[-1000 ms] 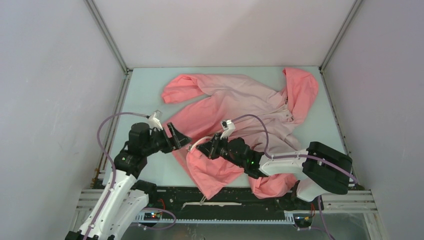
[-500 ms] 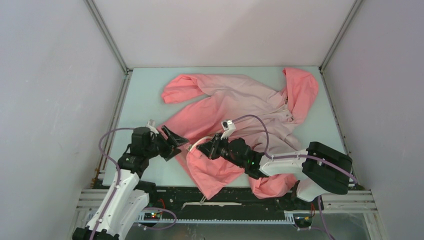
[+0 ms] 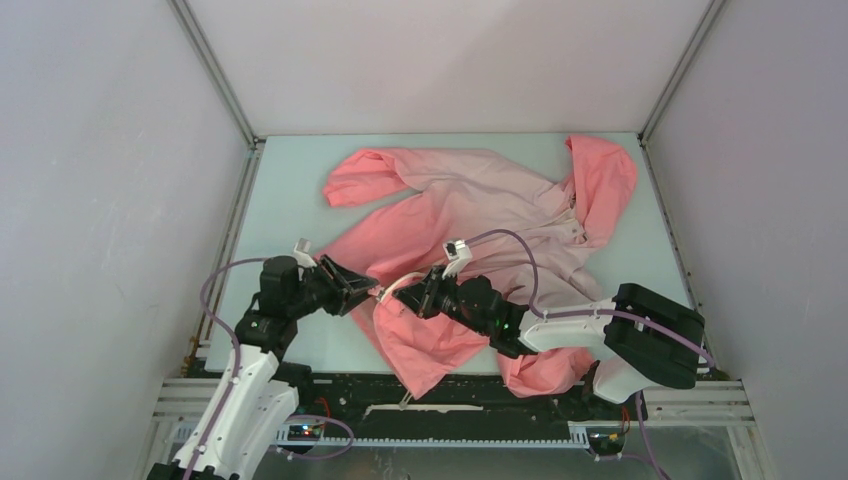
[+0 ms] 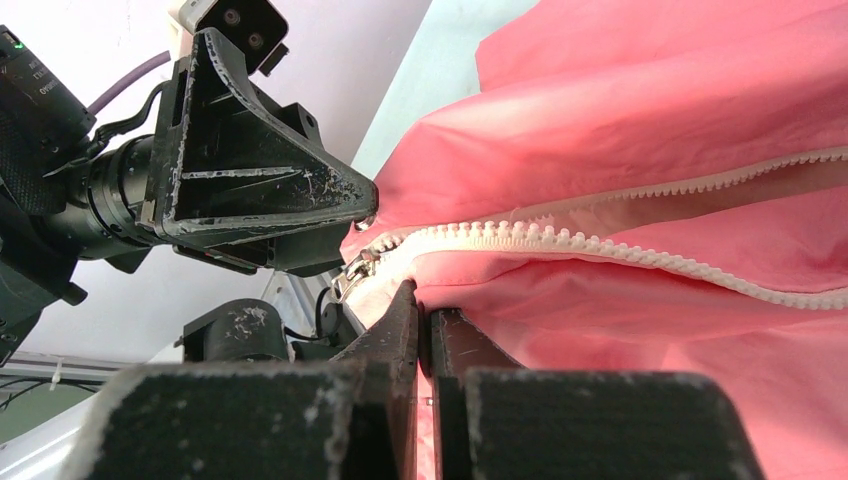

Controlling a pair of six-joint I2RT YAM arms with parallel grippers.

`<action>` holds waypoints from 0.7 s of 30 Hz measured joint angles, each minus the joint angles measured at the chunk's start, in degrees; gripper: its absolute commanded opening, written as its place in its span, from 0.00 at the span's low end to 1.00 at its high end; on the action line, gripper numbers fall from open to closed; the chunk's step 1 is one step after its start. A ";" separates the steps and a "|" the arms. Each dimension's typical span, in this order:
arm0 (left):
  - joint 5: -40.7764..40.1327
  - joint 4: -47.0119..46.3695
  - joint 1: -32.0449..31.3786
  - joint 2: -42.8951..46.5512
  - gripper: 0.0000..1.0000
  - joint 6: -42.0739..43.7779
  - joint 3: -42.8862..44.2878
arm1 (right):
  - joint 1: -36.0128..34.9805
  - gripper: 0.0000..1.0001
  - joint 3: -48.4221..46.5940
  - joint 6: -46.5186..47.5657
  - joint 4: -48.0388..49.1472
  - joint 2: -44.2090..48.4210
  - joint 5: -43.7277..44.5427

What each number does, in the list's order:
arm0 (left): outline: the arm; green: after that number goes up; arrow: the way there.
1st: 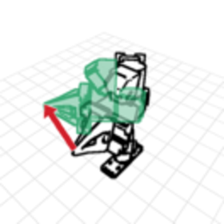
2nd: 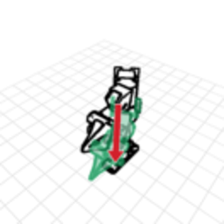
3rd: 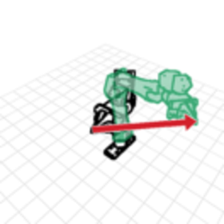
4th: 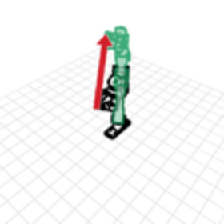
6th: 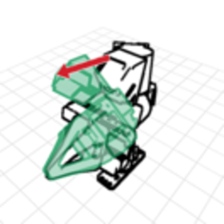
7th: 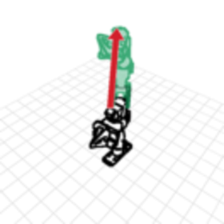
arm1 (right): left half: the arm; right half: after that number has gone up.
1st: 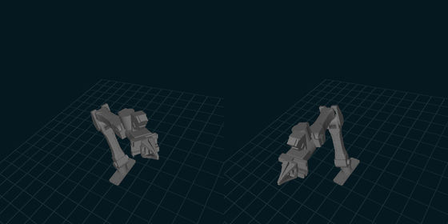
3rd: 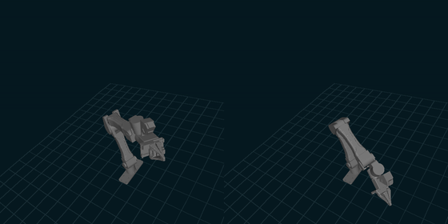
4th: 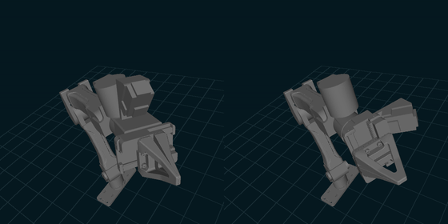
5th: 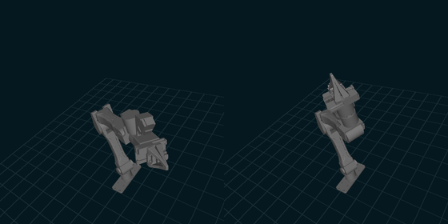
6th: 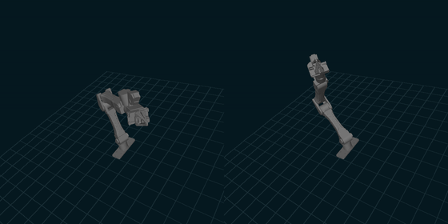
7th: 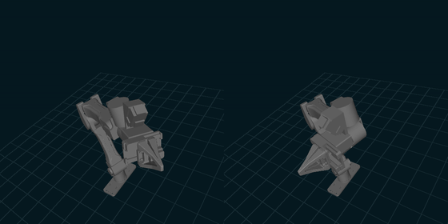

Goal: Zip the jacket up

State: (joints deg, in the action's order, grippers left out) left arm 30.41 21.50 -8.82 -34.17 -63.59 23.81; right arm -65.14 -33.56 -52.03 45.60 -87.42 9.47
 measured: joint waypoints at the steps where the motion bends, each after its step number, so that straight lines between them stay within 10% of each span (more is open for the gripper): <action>1: 0.00 0.04 0.02 0.00 0.44 0.02 -0.02 | 0.02 0.00 0.02 0.00 0.00 0.00 0.00; 13: 0.79 -4.13 0.02 3.85 0.01 0.07 -3.78 | 0.42 0.00 0.09 -2.78 0.35 0.00 -0.02; 21: 2.93 -12.11 0.02 7.82 0.00 1.49 -7.52 | 2.10 0.00 0.07 -12.96 0.98 -2.60 -0.04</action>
State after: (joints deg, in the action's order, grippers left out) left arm 33.34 9.39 -8.80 -26.35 -62.11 16.29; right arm -63.05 -33.50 -64.99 46.59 -90.02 9.43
